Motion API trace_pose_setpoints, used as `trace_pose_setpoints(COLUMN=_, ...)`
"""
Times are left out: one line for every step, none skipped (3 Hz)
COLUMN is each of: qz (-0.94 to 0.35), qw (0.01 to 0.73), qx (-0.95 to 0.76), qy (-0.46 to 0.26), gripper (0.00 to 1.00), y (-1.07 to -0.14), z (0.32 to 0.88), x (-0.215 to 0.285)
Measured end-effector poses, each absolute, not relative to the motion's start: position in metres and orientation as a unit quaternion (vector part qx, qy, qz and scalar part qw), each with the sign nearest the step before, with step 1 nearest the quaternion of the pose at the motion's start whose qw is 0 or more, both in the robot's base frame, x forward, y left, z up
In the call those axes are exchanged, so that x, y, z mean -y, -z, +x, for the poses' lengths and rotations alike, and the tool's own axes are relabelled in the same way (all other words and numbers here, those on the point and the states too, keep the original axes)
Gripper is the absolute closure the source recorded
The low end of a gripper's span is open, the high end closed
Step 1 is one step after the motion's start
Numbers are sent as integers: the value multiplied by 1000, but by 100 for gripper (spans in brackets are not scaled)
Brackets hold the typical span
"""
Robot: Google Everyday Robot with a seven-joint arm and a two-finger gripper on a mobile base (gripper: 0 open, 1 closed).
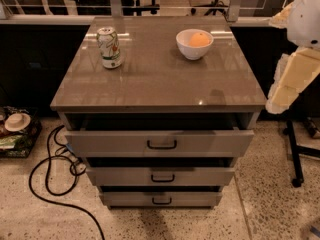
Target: Pick orange from white bowl and place on counter
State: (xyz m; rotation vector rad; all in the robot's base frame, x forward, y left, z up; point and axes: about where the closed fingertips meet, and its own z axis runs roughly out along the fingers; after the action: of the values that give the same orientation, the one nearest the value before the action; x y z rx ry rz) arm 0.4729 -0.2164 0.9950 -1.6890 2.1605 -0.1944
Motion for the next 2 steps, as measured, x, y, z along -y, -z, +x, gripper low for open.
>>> trace_pose_setpoints(qz=-594, qw=206, qx=-771, qy=97, gripper=0, y=-995, z=516, x=215)
trace_pose_setpoints(qz=-575, qw=218, qx=-778, qy=129, gripper=0, y=-990, z=557, x=213)
